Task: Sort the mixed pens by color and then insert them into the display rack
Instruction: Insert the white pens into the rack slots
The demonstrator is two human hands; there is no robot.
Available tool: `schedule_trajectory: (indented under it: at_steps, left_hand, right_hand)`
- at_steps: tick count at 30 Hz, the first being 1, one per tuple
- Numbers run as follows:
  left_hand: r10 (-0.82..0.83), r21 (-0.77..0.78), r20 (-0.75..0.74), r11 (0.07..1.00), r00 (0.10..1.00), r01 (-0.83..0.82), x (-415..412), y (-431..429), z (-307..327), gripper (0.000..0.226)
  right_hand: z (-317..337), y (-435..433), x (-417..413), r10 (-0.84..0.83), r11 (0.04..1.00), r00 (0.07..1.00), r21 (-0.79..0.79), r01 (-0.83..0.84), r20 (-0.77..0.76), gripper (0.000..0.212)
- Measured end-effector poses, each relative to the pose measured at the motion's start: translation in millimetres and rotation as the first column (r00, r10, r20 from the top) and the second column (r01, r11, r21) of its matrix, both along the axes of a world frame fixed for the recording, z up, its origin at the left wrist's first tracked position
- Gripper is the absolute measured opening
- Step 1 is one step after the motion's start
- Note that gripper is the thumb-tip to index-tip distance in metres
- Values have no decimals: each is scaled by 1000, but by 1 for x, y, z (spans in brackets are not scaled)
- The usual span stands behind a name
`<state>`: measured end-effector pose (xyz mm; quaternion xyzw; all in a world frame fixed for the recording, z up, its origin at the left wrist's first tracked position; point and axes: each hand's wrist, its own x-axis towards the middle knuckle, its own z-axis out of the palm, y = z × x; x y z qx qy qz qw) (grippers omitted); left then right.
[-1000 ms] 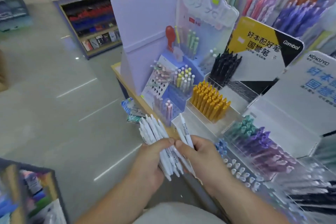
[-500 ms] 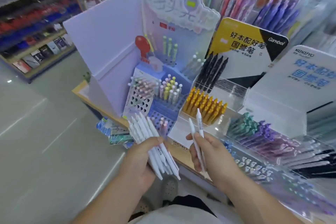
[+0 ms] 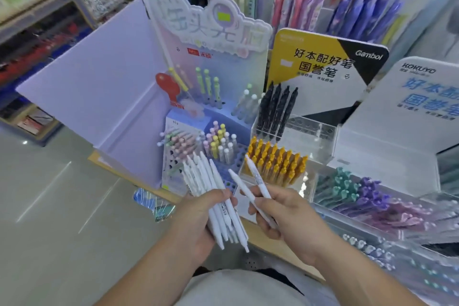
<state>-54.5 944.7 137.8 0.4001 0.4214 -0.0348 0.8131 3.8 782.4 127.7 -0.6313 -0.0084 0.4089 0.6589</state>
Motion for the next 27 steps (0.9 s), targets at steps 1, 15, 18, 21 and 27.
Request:
schedule_trajectory:
  at_steps: [1,15,18,21,27]
  left_hand:
    - [-21,-3,-11,1000,1000,20,6,-2,-1,46]
    - [-306,-63,-54,951,950,303,59,56,-13,37]
    - [-340,-50,-82,940,937,337,63,77,-23,30]
    - [-376,-51,-93,927,922,372,65,95,-30,38]
    - [-432,-89,-90,901,898,425,68,103,-34,24]
  right_hand:
    - [3,5,-1,-16,1000,1000,26,15,11,22]
    - [-6,73,-6,-344,890,904,-221,400,253,26]
    - [-12,79,-15,-434,816,853,-274,508,290,27]
    - [-23,68,-31,-513,704,796,-372,604,322,34]
    - [-34,53,-59,-572,650,718,-315,691,396,30]
